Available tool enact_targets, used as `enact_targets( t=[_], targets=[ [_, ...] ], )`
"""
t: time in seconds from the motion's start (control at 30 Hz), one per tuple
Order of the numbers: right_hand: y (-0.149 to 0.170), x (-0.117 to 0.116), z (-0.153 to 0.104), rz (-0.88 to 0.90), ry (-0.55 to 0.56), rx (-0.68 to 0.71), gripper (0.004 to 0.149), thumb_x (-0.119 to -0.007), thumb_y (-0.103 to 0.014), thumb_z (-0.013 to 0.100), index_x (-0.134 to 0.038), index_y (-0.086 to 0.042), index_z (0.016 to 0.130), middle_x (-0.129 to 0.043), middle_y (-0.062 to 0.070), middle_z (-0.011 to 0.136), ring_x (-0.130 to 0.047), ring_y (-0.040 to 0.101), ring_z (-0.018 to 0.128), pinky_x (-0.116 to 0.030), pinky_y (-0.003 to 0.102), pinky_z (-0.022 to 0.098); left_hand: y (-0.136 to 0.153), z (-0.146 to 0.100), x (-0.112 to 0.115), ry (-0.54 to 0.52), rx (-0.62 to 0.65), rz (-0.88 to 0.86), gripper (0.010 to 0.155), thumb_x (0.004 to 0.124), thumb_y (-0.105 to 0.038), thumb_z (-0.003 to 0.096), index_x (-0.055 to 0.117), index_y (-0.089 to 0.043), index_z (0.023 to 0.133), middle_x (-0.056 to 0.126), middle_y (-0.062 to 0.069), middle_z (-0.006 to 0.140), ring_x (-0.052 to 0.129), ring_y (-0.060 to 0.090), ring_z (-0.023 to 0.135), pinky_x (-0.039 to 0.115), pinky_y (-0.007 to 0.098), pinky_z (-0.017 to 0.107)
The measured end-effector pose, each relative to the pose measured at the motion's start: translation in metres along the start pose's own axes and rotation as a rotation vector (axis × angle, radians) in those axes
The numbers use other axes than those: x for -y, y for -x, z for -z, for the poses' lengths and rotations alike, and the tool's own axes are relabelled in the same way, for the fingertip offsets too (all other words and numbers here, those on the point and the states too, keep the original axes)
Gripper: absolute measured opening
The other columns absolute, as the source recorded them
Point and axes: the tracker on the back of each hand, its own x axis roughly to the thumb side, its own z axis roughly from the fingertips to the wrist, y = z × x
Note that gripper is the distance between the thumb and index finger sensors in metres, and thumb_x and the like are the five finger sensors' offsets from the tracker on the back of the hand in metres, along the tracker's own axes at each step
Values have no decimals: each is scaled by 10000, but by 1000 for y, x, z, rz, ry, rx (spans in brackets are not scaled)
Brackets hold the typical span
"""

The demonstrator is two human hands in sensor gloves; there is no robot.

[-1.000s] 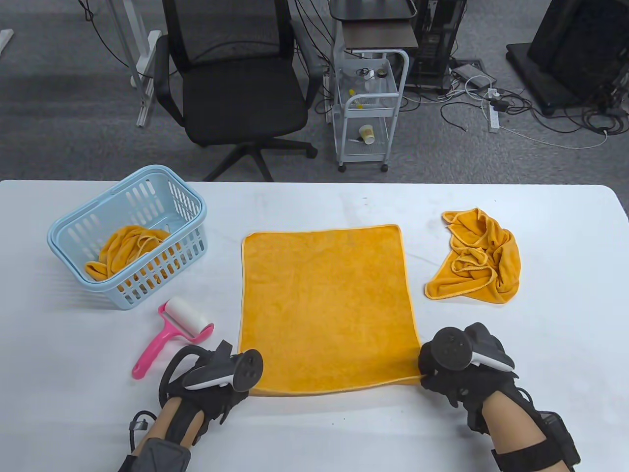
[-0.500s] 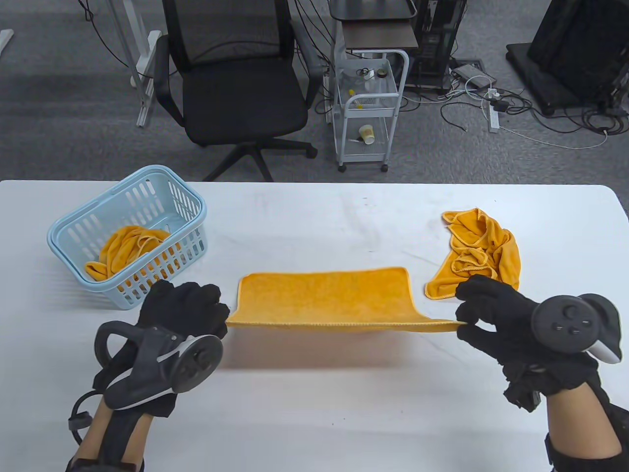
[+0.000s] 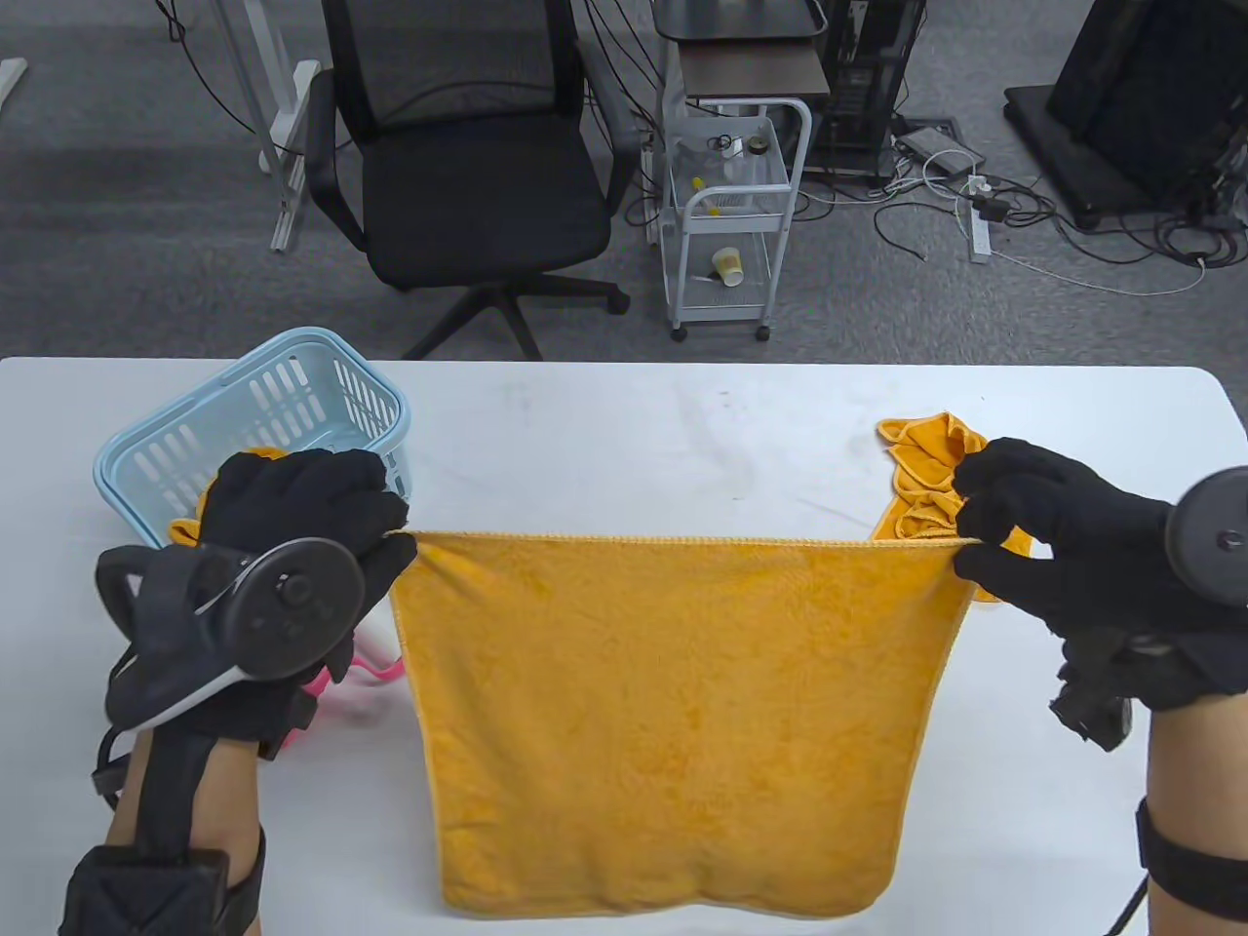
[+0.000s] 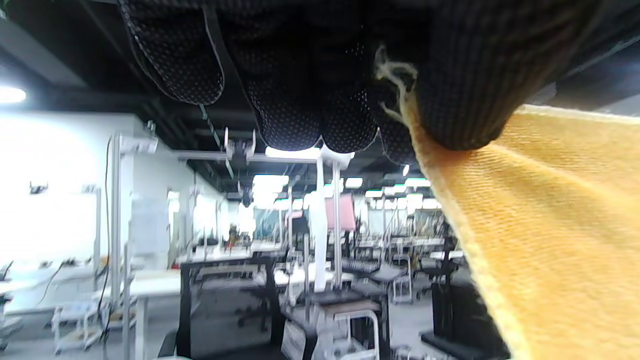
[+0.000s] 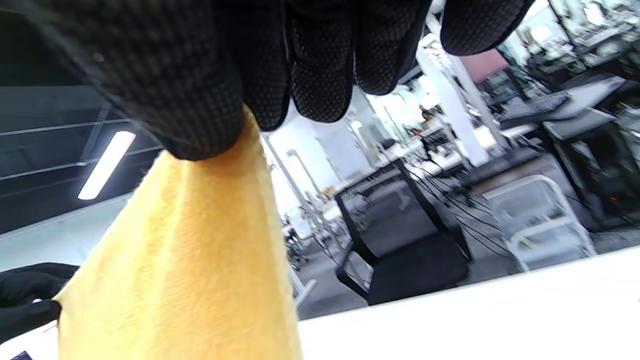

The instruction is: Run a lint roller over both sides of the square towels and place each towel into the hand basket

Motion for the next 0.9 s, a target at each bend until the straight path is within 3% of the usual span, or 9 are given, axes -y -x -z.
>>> enact_targets(
  t=[0.03,0.27,0.47,0.67,0.77,0.9],
  targets=[
    [6,-6,4,1,-11,-18,396,-942,-405,487,-868,-184,808,-741,138,1042,-644,478,1008,-564,719,667,0,7,10,24,-6,5,373,863,-512,472,877,-363,814,835,-86,1044,883,291,973,623,672,749],
    [104,-102,54,69,-83,-291,386,-949,-384,478,-863,-202,808,-738,138,1035,-650,472,1000,-564,713,667,-10,66,134,220,-79,69,368,852,-476,480,848,-374,834,816,-86,1044,880,283,960,634,650,749],
    [164,-173,76,97,-93,-487,388,-948,-375,476,-858,-199,810,-733,139,1029,-649,470,994,-562,709,666,-14,95,224,344,-158,136,372,841,-459,483,830,-386,848,800,-86,1050,870,282,963,642,630,751],
    [176,-205,91,-23,82,-582,394,-943,-388,469,-859,-203,808,-763,119,998,-691,447,970,-594,682,664,-14,113,269,334,-254,164,374,829,-458,494,820,-373,859,775,-64,1070,852,301,968,651,615,746],
    [172,-214,96,-144,183,-618,486,-917,-416,472,-817,-202,898,-741,118,1016,-685,440,974,-601,670,667,-16,118,278,286,-310,194,480,810,-489,495,750,-356,951,715,-30,1115,817,316,994,649,605,746],
    [163,-220,98,-258,165,-555,558,-906,-432,476,-769,-198,964,-705,124,1039,-659,440,987,-594,668,671,-15,114,280,298,-302,224,519,801,-501,491,718,-348,981,685,-11,1131,800,329,1000,653,600,742]
  ],
)
